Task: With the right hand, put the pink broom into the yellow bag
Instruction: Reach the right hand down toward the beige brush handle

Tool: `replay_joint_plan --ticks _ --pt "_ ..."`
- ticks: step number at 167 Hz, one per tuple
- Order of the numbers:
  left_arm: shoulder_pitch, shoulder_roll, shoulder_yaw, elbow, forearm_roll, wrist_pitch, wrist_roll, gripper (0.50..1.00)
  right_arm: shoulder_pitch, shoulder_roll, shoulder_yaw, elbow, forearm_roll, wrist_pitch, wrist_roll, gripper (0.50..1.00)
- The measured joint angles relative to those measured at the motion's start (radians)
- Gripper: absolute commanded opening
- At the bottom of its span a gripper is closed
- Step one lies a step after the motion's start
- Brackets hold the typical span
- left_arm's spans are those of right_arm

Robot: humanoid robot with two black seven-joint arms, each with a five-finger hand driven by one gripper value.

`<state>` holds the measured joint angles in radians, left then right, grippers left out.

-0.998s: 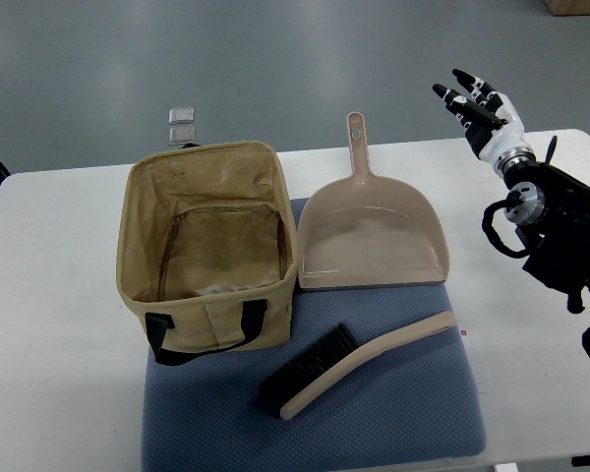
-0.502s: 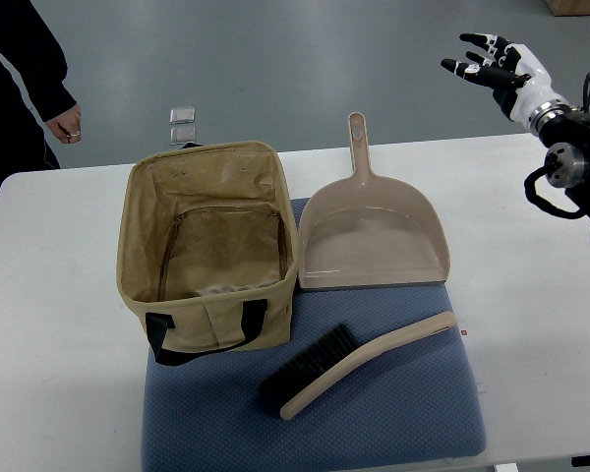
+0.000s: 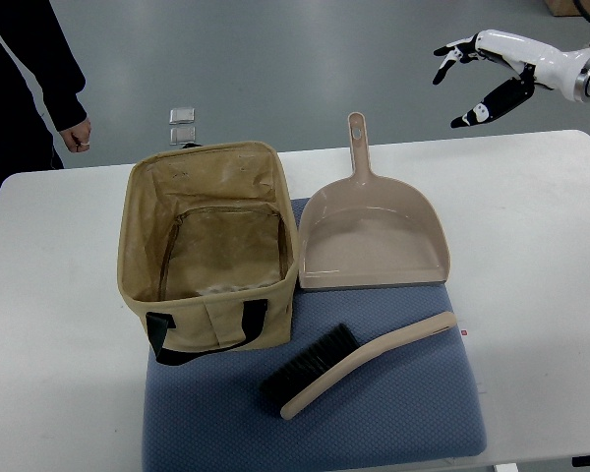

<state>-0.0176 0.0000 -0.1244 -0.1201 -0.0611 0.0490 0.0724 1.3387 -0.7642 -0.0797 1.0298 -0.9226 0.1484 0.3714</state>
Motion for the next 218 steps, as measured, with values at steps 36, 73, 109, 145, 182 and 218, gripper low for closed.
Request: replay_joint_plan --ticks 36,73,109,145,182,218 --pt "0.0 0.0 0.0 0.0 0.0 0.0 0.0 1.0 0.008 -0.11 -0.009 0.247 -0.128 0.073 0.0 0.93" --pt "-0.001 0.0 0.0 0.0 0.0 0.0 0.0 1.0 -0.029 -0.179 -0.04 0.435 -0.163 0.07 -0.005 0.93" --pt "-0.001 0.0 0.0 0.0 0.0 0.0 0.0 1.0 -0.11 -0.19 -0.041 0.467 -0.195 0.028 -0.011 0.93" --pt "-0.001 0.0 0.0 0.0 0.0 0.0 0.0 1.0 -0.23 -0.175 -0.04 0.479 -0.267 -0.045 -0.014 0.928" --pt "-0.001 0.0 0.0 0.0 0.0 0.0 0.0 1.0 -0.319 -0.141 -0.038 0.48 -0.351 -0.143 -0.015 0.928" --pt "-0.001 0.0 0.0 0.0 0.0 0.0 0.0 1.0 -0.394 -0.104 -0.034 0.481 -0.448 -0.236 -0.015 0.928"
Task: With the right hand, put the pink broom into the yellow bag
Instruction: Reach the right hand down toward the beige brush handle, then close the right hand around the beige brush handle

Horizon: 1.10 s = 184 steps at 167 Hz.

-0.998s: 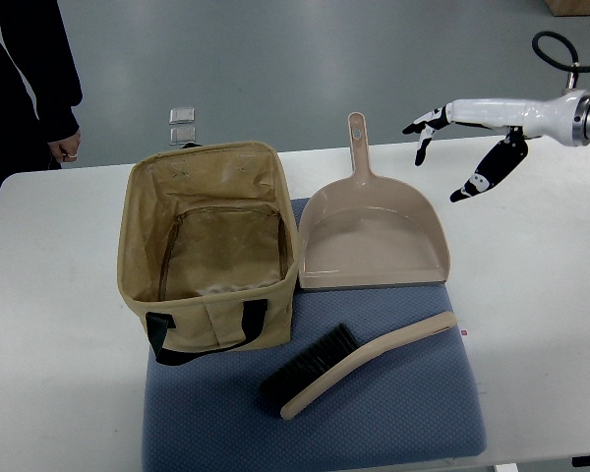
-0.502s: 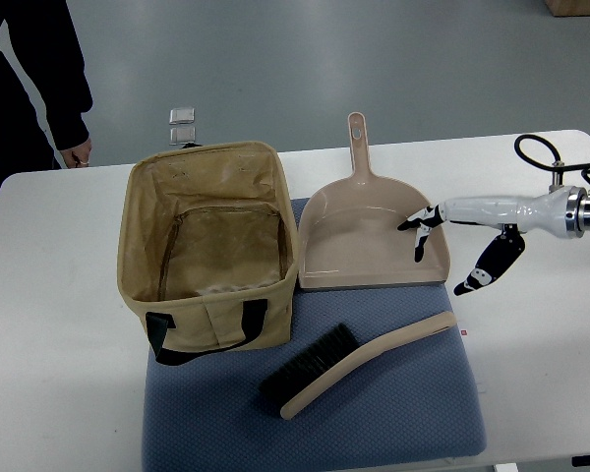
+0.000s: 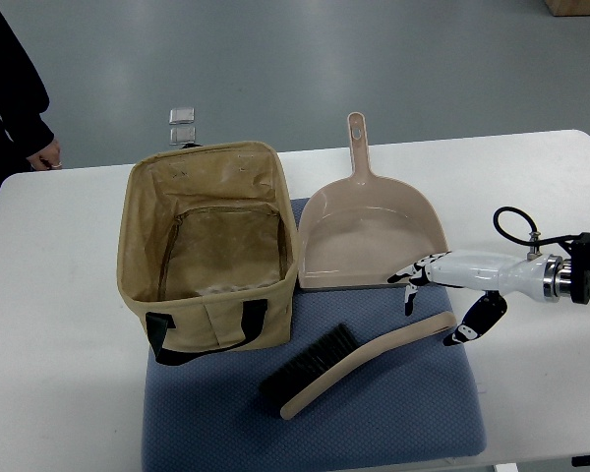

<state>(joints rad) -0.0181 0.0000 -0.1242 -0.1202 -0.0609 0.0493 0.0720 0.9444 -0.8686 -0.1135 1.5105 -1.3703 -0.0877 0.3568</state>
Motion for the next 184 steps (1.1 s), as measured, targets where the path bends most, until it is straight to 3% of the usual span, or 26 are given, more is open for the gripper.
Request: replay_joint_plan --ticks 87,184 --pt "0.0 0.0 0.0 0.0 0.0 0.0 0.0 1.0 -0.074 0.074 0.006 -0.013 -0.065 -0.116 -0.03 0.926" --pt "0.0 0.0 0.0 0.0 0.0 0.0 0.0 1.0 -0.13 0.124 0.057 -0.074 -0.098 -0.143 -0.038 0.907"
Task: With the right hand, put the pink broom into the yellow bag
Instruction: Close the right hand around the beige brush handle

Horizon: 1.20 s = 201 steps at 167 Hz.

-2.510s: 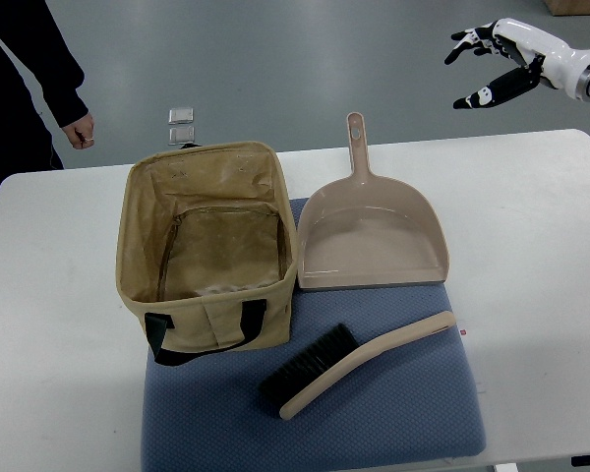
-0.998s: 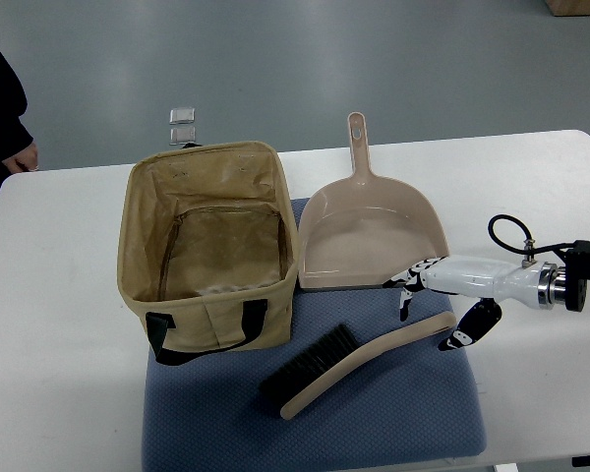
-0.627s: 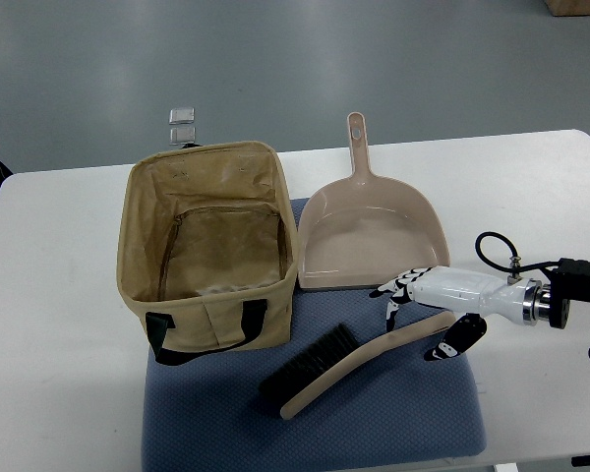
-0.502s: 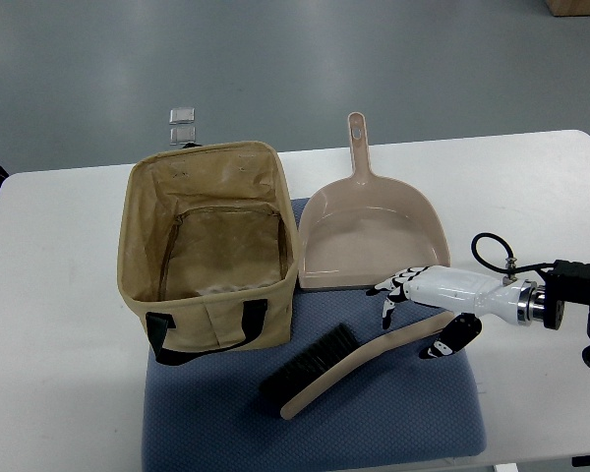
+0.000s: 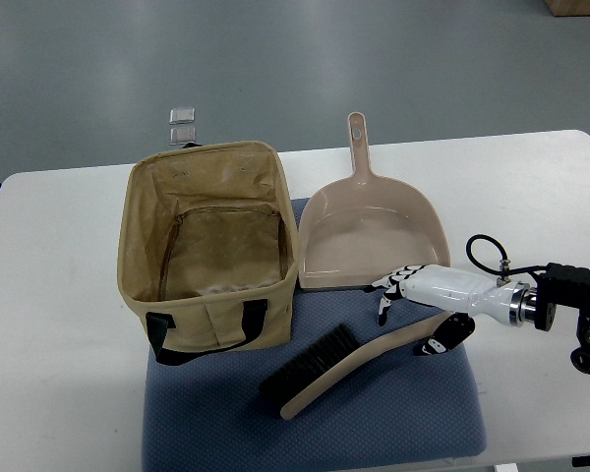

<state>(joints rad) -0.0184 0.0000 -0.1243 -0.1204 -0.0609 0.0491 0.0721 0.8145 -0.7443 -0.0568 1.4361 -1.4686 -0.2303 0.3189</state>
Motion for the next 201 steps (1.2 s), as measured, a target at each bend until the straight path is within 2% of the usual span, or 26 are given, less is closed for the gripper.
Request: replay_joint_plan --ticks 10,18,33,72,90,103,120,156,175,201 --pt "0.0 0.0 0.0 0.0 0.0 0.0 0.0 1.0 -0.003 0.0 0.001 0.0 -0.004 -0.004 0.0 0.901" --pt "0.0 0.0 0.0 0.0 0.0 0.0 0.0 1.0 -0.005 0.0 0.001 -0.001 -0.005 -0.007 0.0 0.866" --pt "0.0 0.0 0.0 0.0 0.0 0.0 0.0 1.0 -0.009 0.0 0.004 -0.001 -0.006 -0.009 0.0 0.838" --pt "0.0 0.0 0.0 0.0 0.0 0.0 0.0 1.0 -0.019 0.009 0.009 -0.001 -0.011 -0.009 0.0 0.825" --pt "0.0 0.0 0.0 0.0 0.0 0.0 0.0 1.0 -0.021 0.009 0.014 -0.001 -0.018 -0.008 0.0 0.785" --pt "0.0 0.0 0.0 0.0 0.0 0.0 0.0 1.0 -0.021 0.009 0.015 0.0 -0.02 -0.006 0.0 0.719" --pt "0.0 0.0 0.0 0.0 0.0 0.0 0.0 1.0 -0.021 0.012 0.015 0.0 -0.021 0.0 0.0 0.658" --pt "0.0 0.0 0.0 0.0 0.0 0.0 0.0 1.0 -0.021 0.016 0.015 0.0 -0.036 0.003 0.003 0.637" --pt "0.0 0.0 0.0 0.0 0.0 0.0 0.0 1.0 -0.021 0.017 0.015 0.0 -0.038 0.003 0.003 0.505" --pt "0.0 0.0 0.0 0.0 0.0 0.0 0.0 1.0 -0.021 0.015 0.017 0.0 -0.039 0.003 0.004 0.5"
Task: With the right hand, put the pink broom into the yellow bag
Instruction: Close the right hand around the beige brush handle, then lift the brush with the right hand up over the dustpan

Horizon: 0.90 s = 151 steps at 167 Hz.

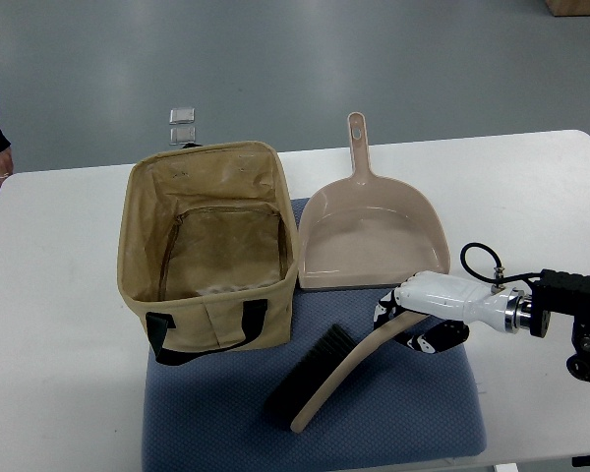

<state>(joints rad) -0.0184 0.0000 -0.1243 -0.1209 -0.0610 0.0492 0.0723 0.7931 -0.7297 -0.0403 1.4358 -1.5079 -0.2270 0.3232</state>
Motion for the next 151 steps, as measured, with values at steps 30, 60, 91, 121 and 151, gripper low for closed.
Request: replay_joint_plan --ticks 30,60,91,121,151 --pt "0.0 0.0 0.0 0.0 0.0 0.0 0.0 1.0 0.001 -0.004 0.004 0.0 0.0 -0.001 0.004 0.5" --pt "0.0 0.0 0.0 0.0 0.0 0.0 0.0 1.0 0.005 -0.018 0.037 0.001 0.01 -0.001 0.021 0.5" --pt "0.0 0.0 0.0 0.0 0.0 0.0 0.0 1.0 0.011 -0.073 0.061 0.003 0.019 0.002 0.042 0.5" --pt "0.0 0.0 0.0 0.0 0.0 0.0 0.0 1.0 0.013 -0.134 0.115 0.005 0.04 0.023 0.059 0.5" --pt "0.0 0.0 0.0 0.0 0.0 0.0 0.0 1.0 0.013 -0.194 0.174 0.005 0.076 0.053 0.072 0.5"
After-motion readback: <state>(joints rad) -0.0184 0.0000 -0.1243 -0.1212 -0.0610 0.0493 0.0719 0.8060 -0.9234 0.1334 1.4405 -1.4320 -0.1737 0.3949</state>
